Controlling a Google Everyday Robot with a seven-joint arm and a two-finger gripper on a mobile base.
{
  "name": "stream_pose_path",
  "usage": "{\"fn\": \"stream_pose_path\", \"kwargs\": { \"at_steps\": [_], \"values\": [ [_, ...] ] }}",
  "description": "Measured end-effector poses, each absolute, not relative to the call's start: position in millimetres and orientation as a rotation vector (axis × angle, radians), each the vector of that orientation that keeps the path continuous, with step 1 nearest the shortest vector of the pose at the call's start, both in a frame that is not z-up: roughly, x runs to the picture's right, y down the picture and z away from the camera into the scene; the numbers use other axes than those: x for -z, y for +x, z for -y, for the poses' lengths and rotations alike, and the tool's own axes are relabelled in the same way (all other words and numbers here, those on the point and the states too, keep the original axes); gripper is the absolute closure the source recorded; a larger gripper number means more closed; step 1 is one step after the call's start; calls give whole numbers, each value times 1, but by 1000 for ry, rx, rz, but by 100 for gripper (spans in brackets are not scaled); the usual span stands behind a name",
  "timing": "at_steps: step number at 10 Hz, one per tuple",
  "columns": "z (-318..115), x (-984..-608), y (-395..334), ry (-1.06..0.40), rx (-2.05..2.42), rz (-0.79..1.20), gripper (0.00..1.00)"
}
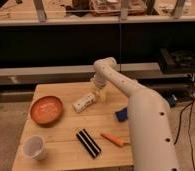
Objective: Place the bottle in the ceramic bowl
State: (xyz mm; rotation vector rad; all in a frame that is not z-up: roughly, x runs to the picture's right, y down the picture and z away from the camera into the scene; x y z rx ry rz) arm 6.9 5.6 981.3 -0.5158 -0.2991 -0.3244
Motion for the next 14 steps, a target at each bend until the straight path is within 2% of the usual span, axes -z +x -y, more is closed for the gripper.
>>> {"fn": "stream_pose_path", "kwargs": {
  "at_steps": [3,6,8,9,10,13,14],
  "values": [
    [-4,-989,25,-509,318,294,8],
    [-1,-994,24,-510,313,296,27],
    [2,-998,23,-506,311,296,45],
    [3,-1000,28,-505,311,295,48],
    [5,-1003,35,-503,309,293,46],
    [-2,-984,21,-514,361,297,22],
    [-9,-975,10,-526,385,297,20]
  ]
}}
